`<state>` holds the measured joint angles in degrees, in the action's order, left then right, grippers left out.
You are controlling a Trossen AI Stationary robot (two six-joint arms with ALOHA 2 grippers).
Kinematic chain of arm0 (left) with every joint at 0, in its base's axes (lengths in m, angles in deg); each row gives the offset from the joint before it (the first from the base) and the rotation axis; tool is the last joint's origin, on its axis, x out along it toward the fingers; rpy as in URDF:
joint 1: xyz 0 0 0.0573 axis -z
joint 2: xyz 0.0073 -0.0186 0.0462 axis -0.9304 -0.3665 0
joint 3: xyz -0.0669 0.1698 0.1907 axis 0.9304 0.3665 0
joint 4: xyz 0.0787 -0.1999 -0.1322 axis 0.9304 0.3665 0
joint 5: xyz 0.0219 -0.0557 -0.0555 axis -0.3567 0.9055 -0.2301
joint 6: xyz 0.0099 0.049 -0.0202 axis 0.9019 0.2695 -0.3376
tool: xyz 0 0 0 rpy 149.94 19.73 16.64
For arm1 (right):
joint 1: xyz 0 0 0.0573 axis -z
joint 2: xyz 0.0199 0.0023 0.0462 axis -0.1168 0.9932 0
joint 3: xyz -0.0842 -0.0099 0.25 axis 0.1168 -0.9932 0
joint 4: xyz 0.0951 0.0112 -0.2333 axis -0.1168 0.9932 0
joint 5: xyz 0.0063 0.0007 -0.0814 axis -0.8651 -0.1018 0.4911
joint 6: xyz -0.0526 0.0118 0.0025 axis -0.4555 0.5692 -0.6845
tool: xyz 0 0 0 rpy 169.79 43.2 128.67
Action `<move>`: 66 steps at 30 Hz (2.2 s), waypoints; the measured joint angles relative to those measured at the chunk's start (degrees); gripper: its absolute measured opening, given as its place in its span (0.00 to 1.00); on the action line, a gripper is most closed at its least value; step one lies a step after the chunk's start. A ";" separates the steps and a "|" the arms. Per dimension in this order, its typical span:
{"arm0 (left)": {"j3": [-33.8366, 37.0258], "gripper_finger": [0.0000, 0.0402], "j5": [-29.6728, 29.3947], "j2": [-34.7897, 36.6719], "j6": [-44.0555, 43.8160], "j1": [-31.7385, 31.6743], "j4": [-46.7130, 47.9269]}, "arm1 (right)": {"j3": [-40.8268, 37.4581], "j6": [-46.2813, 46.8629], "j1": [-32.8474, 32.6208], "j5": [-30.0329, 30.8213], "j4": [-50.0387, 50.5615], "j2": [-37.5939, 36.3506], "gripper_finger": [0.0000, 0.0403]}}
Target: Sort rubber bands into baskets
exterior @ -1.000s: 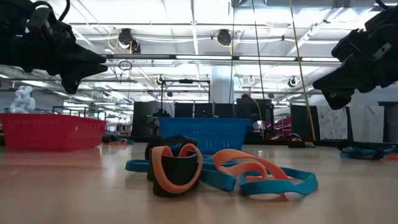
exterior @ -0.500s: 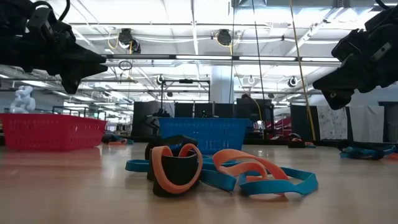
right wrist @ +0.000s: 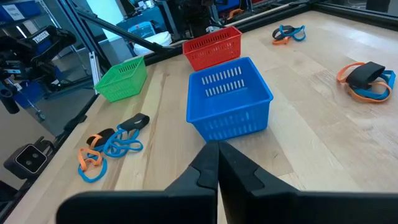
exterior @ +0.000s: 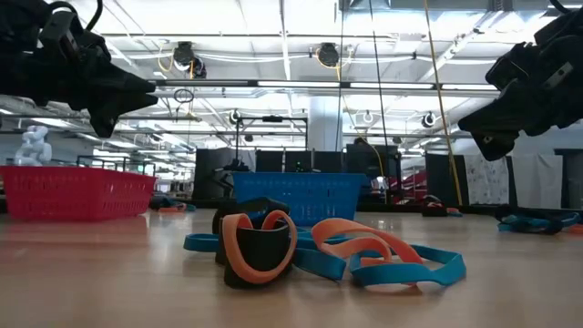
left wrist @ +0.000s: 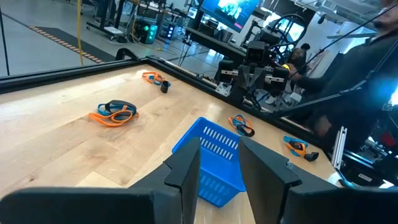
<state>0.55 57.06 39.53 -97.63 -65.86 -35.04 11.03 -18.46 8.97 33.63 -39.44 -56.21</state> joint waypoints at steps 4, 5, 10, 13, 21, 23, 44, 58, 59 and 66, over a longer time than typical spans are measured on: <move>0.00 0.29 0.00 0.00 0.00 0.00 0.00 | 0.02 -0.02 0.00 0.01 -0.02 -0.01 0.00; 0.00 0.29 0.00 0.00 0.00 0.02 0.00 | 0.01 -0.01 0.00 0.02 -0.01 -0.01 0.00; 0.00 0.29 0.00 0.00 0.00 0.00 0.00 | 0.01 -0.02 0.00 0.00 0.00 -0.02 0.00; 0.00 0.29 0.00 0.00 0.00 0.00 0.00 | 0.02 0.00 0.00 0.00 0.00 0.00 0.00; 0.02 0.29 0.00 0.00 0.02 0.02 0.00 | 0.00 0.00 0.00 0.02 0.00 -0.01 0.00; 0.00 0.29 0.00 0.00 0.00 0.00 0.00 | 0.01 -0.01 0.00 0.02 0.00 -0.01 0.00; 0.00 0.29 0.00 0.00 0.02 0.02 0.00 | 0.02 -0.02 0.00 0.00 -0.05 0.00 0.00; 0.00 0.29 0.00 0.00 0.00 0.02 0.00 | -0.07 7.17 0.00 0.36 -2.76 0.03 0.00; 0.00 0.29 0.00 0.00 0.02 0.01 0.00 | -0.07 9.53 0.00 0.43 -4.25 0.03 0.00; 0.01 0.29 -2.26 0.00 -3.03 0.02 -2.74 | -0.07 17.74 -0.07 3.58 -10.95 0.03 0.00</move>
<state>0.57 54.80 39.53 -100.66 -65.84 -37.78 10.96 -0.72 8.90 37.21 -50.40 -56.18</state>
